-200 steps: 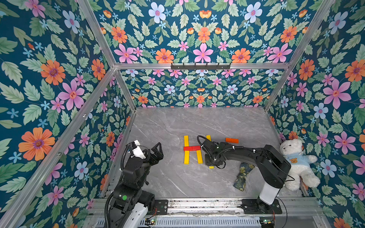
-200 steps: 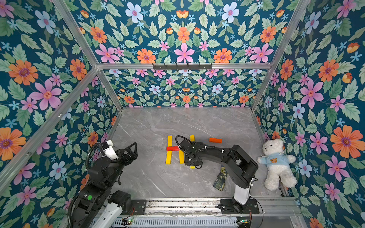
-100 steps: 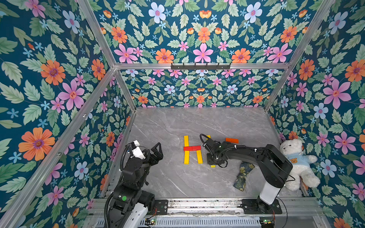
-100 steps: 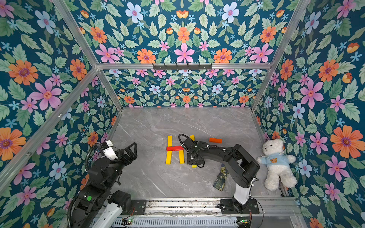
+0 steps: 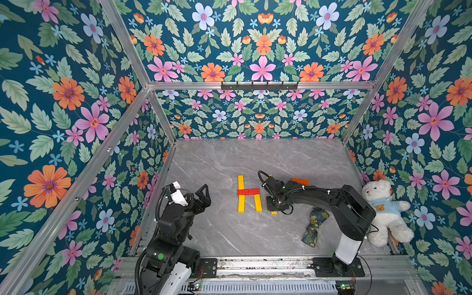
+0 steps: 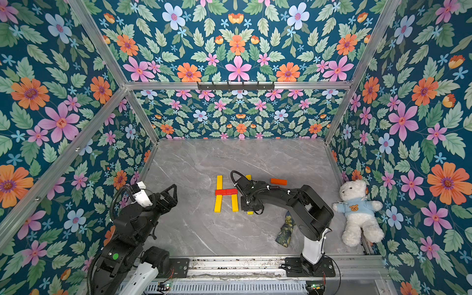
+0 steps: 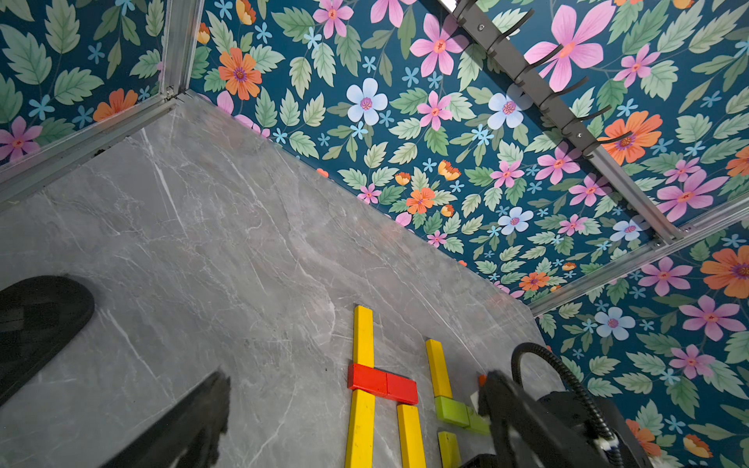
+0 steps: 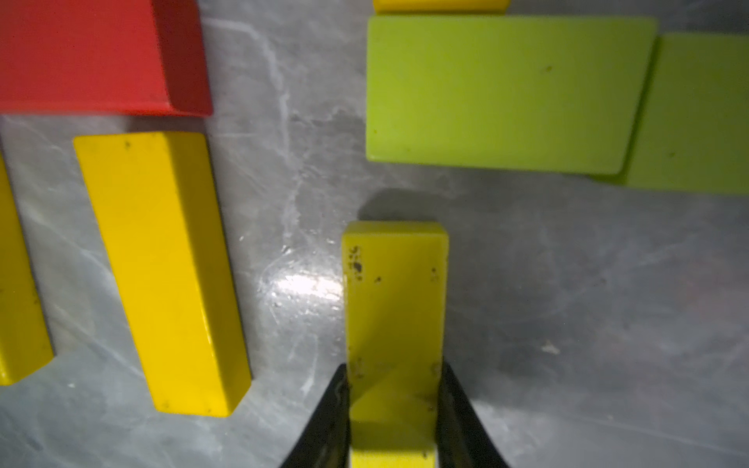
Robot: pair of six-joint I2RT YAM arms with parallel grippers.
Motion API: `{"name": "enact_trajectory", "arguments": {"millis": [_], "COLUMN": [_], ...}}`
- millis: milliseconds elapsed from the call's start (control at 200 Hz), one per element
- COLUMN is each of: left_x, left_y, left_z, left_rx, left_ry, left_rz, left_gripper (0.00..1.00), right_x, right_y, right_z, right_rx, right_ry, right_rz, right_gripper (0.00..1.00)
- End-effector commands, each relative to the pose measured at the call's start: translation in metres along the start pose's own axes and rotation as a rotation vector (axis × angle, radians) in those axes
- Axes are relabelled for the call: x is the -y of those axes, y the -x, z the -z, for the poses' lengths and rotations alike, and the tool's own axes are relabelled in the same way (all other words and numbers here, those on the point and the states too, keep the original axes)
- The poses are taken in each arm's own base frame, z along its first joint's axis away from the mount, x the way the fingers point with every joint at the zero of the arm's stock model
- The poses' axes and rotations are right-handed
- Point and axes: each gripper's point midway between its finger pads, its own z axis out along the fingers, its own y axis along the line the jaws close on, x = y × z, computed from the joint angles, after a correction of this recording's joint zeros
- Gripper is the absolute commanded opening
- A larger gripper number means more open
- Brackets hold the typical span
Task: Assemble the letter h with building blocks
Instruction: Assemble the building block at the center of the board.
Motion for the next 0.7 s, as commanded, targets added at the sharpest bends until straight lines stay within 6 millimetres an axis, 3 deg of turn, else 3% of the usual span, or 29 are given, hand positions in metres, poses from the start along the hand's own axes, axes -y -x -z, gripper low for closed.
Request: {"name": "enact_trajectory", "arguments": {"millis": [0,695], "left_x": [0.0004,0.0001], "left_y": [0.0038,0.0030], "left_z": [-0.0006,-0.0014], "left_rx": [0.019,0.016], "left_ry": [0.001,0.002], "left_rz": [0.000,-0.001], "left_gripper": [1.00,1.00], "right_x": [0.0047,0.0134], "right_y": [-0.0012,0.0033], "right_z": [-0.0014,-0.0066], "right_rx": [-0.009,-0.008], "right_ry": [-0.020,-0.048], "right_rz": [0.006,-0.012], "right_gripper": [0.28,0.31]}}
